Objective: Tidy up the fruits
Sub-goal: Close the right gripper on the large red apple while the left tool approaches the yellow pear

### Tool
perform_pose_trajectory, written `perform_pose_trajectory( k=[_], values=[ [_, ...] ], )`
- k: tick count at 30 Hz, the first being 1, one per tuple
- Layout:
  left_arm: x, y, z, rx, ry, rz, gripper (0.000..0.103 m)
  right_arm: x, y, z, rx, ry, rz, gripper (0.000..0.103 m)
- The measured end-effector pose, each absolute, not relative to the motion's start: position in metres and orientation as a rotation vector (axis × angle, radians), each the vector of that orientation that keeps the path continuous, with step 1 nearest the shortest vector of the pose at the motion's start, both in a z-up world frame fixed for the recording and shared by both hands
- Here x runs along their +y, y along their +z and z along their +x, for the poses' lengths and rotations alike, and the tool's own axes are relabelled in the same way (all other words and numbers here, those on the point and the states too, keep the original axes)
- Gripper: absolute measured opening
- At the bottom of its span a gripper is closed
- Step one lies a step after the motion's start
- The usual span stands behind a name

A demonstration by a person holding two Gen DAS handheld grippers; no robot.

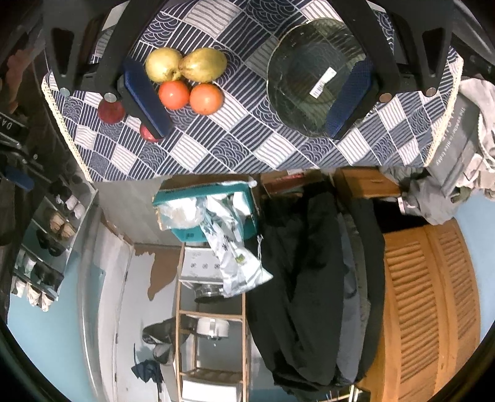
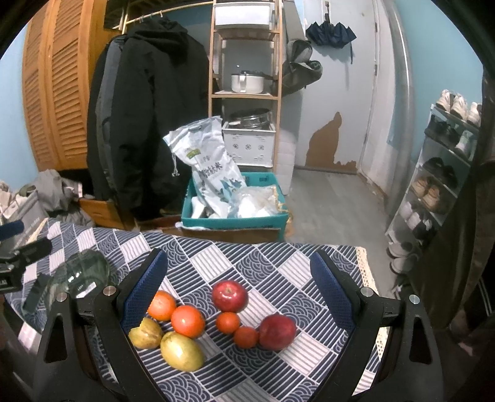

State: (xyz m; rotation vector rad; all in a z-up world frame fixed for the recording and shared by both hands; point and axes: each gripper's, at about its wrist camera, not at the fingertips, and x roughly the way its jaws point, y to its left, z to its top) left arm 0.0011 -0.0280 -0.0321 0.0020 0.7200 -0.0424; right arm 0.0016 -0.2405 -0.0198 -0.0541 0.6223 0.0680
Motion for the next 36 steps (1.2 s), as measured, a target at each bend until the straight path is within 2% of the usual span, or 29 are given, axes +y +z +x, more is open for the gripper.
perform_pose_trajectory(
  k=[19, 36],
  values=[
    [-0.031, -0.1, 0.033, 0.959, -0.115, -0.013, 0.101, -0.267, -0.059, 0.013, 0.763, 0.038, -0.039, 0.092],
    [-0.05, -0.166, 0.038, 1.085, -0.173, 0.116, 0.1, -0.29, -0.126, 0.026, 1.013, 0.011, 0.051, 0.092]
  ],
)
